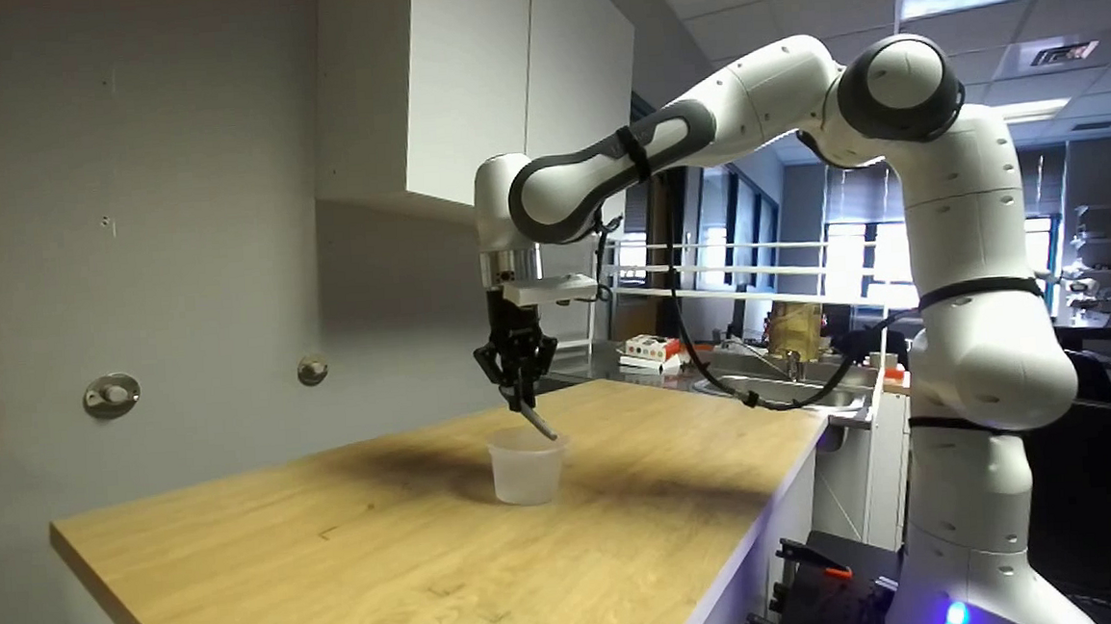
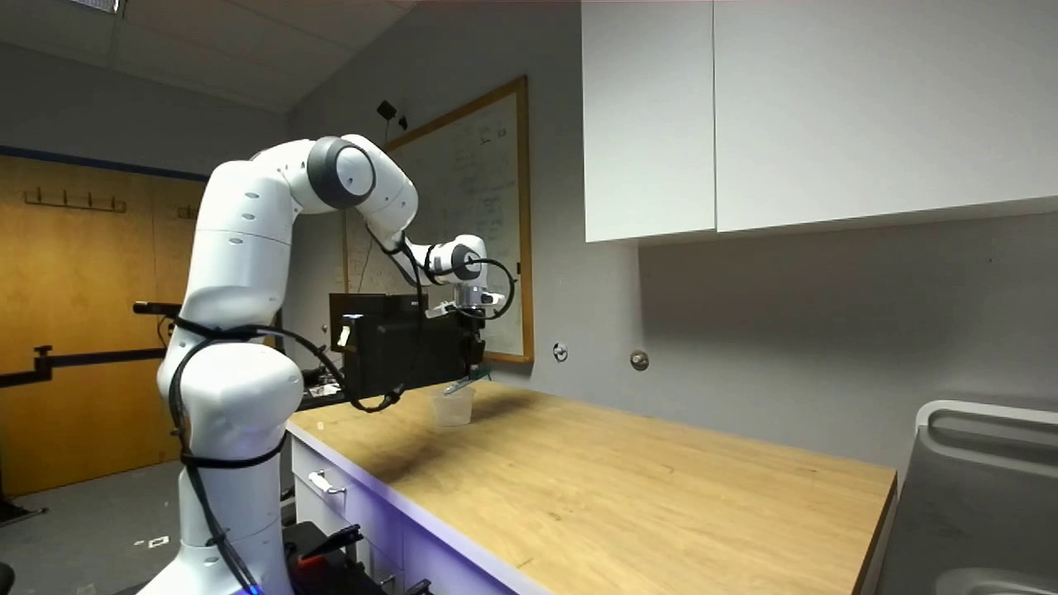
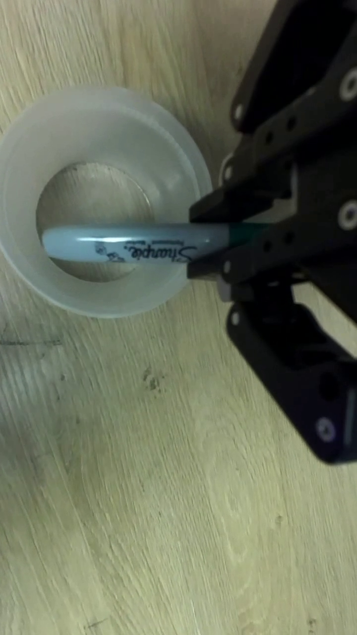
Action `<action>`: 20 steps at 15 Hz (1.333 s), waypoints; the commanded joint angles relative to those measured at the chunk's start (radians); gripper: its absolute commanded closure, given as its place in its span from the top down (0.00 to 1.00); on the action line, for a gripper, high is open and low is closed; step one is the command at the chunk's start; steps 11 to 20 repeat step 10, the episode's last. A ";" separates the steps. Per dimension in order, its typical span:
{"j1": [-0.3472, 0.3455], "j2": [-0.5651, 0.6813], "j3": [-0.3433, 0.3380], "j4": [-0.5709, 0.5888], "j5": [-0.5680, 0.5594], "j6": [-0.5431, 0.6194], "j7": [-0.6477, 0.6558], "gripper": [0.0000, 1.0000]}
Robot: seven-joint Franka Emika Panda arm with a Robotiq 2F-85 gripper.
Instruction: Put the marker in the bowl
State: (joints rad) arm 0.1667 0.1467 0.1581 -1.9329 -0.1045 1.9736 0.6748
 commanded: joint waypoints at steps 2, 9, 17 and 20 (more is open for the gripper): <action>0.045 0.081 -0.013 0.099 -0.055 -0.076 0.046 0.54; 0.075 0.112 -0.019 0.167 -0.065 -0.193 0.023 1.00; 0.076 0.113 -0.021 0.178 -0.062 -0.225 0.026 1.00; 0.076 0.113 -0.021 0.178 -0.062 -0.225 0.026 1.00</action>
